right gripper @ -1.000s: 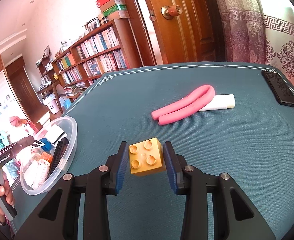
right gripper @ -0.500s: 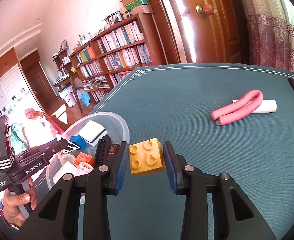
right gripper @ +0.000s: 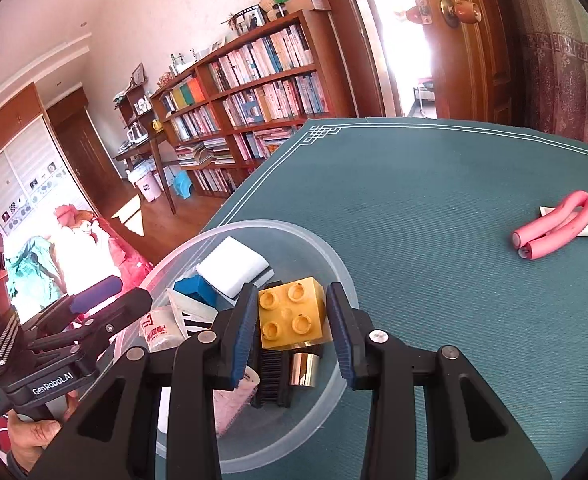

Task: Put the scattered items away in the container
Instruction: 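Lower the yellow brick into the bowl and open the right tool, then move both open tools toward the pink foam tube and white tube, then close the left tool on the bent pink foam tube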

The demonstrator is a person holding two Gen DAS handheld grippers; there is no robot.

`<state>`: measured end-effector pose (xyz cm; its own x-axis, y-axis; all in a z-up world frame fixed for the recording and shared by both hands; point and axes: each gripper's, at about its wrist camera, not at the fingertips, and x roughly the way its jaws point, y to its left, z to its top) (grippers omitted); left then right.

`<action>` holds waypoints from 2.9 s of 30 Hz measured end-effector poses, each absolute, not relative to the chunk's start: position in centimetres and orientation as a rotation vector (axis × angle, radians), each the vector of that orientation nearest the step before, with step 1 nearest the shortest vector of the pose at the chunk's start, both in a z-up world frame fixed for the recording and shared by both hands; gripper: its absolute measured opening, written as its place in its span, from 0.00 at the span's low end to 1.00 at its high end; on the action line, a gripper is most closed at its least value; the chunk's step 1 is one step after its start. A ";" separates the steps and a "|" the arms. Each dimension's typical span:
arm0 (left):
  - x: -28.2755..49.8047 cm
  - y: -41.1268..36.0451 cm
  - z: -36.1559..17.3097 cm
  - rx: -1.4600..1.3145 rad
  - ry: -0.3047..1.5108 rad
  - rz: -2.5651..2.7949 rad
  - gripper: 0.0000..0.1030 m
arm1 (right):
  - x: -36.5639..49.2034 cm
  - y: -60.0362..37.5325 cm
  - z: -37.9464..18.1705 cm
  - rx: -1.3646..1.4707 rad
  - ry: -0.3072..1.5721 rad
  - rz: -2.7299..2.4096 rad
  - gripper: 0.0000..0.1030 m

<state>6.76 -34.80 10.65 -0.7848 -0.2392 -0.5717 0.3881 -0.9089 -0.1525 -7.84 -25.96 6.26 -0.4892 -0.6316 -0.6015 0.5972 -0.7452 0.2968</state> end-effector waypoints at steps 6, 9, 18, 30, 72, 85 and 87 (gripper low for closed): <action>7.3 -35.9 11.1 0.776 0.398 -2.645 0.78 | -8.2 -28.0 5.7 0.945 -0.043 -2.225 0.38; 7.4 -36.3 10.9 0.783 0.422 -2.631 0.79 | -8.2 -28.6 5.5 0.947 -0.026 -2.216 0.38; 6.9 -36.1 10.4 0.806 0.424 -2.620 0.81 | -8.5 -26.3 5.6 0.928 -0.042 -2.256 0.38; 5.4 -33.7 9.9 0.861 0.390 -2.647 0.83 | -11.3 -19.4 4.4 1.006 -0.124 -2.405 0.38; -18.3 -11.8 7.8 1.143 -0.189 -2.827 0.89 | -17.9 2.6 2.7 1.090 -0.513 -2.744 0.38; -21.6 -12.9 6.8 1.265 -0.095 -2.849 0.89 | -17.7 2.2 2.4 1.086 -0.507 -2.742 0.38; -21.3 -13.0 6.9 1.267 -0.075 -2.869 0.81 | -17.7 2.1 2.4 1.085 -0.500 -2.746 0.38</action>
<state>-21.34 -12.96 6.91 -0.6736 -0.0233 -0.7387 -0.0152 -0.9989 0.0454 -17.67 2.09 2.43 -0.7280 -0.2549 -0.6364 0.0144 -0.9338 0.3575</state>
